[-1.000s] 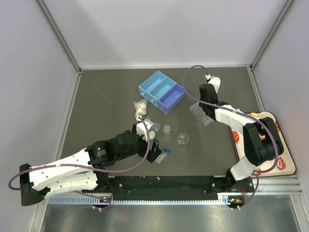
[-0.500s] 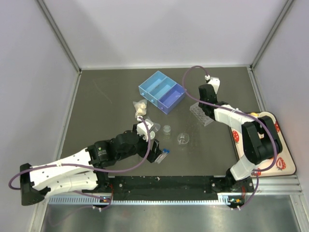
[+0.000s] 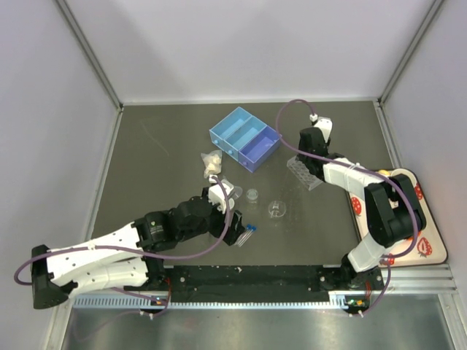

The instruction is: Organize the chemistry lab equipment

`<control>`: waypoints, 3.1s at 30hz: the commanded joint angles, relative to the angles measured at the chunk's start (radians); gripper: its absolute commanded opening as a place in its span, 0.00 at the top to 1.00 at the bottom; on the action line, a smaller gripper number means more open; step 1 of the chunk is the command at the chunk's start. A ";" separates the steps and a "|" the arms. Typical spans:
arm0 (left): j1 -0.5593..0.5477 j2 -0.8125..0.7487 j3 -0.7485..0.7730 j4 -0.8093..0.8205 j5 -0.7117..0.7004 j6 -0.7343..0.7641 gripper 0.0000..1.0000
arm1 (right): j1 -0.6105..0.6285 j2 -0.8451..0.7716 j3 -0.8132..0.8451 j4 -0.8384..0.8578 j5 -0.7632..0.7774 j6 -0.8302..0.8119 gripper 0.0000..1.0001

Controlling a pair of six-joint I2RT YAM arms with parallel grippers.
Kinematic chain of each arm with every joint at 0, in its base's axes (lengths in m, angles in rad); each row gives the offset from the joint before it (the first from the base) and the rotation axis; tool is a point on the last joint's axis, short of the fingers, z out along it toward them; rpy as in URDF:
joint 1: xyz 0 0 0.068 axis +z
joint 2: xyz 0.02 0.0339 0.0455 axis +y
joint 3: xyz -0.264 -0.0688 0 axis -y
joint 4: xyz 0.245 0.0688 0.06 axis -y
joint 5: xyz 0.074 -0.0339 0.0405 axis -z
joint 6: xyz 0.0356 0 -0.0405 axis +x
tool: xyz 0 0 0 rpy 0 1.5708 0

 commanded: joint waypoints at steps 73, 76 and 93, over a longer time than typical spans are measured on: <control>-0.032 0.599 -0.043 0.135 -0.165 -0.182 0.28 | 0.255 -0.725 -0.082 -0.437 -0.007 0.007 0.45; -0.040 0.616 -0.041 0.138 -0.156 -0.187 0.32 | 0.255 -0.731 -0.094 -0.431 -0.007 0.005 0.45; -0.070 0.608 -0.054 0.099 -0.148 -0.210 0.79 | 0.255 -0.745 -0.105 -0.426 -0.018 0.002 0.48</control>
